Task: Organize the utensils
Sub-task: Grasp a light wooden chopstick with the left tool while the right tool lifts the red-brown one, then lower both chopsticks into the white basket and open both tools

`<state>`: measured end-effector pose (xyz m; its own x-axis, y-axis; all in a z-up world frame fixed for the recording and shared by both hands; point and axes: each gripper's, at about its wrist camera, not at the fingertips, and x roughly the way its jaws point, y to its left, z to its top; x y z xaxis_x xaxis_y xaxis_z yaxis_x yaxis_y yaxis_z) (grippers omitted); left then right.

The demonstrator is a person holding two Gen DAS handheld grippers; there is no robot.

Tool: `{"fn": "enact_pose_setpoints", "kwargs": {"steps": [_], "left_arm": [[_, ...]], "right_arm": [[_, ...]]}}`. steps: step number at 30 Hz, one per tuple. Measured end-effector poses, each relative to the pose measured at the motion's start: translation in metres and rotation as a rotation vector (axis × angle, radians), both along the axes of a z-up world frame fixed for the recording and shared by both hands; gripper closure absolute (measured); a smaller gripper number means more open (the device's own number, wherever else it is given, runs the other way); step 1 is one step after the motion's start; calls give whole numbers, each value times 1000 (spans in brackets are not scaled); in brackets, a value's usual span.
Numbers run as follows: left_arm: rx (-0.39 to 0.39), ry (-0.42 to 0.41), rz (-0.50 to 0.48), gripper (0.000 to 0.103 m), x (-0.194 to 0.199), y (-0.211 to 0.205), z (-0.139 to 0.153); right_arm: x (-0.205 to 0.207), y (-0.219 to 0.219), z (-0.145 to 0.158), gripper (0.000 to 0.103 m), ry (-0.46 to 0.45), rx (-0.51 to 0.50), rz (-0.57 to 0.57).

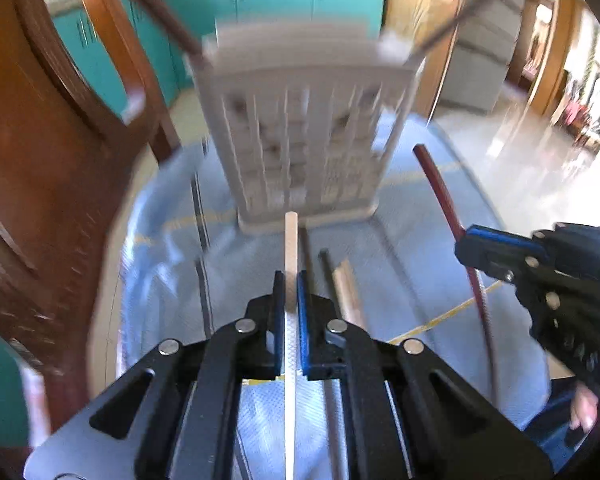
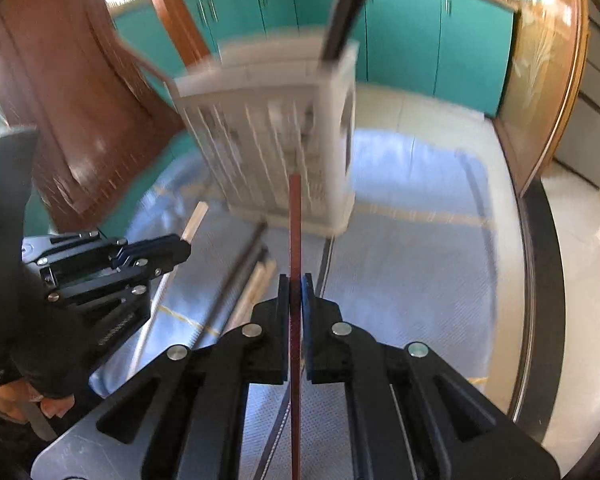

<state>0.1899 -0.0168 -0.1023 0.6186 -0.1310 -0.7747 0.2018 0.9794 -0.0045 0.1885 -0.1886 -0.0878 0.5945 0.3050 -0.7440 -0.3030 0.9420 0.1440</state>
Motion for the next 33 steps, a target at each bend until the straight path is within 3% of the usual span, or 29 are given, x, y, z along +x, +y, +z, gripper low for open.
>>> {"fn": "enact_pose_setpoints", "kwargs": {"steps": [9, 14, 18, 21, 25, 29, 33], "left_arm": [[-128, -294, -82, 96, -60, 21, 124], [-194, -438, -46, 96, -49, 38, 195], [-284, -510, 27, 96, -25, 54, 229], [-341, -544, 95, 96, -8, 66, 234], [-339, -556, 176, 96, 11, 68, 225], [-256, -508, 202, 96, 35, 57, 201], [-195, -441, 191, 96, 47, 44, 176]], "right_arm": [[-28, -31, 101, 97, -264, 151, 17], [3, -43, 159, 97, -366, 280, -47], [29, -56, 178, 97, -359, 394, -104], [45, -61, 178, 97, -378, 420, -158], [56, -63, 169, 97, -411, 429, -228], [55, -58, 159, 97, -468, 419, -270], [60, -37, 142, 97, -453, 315, -258]]}}
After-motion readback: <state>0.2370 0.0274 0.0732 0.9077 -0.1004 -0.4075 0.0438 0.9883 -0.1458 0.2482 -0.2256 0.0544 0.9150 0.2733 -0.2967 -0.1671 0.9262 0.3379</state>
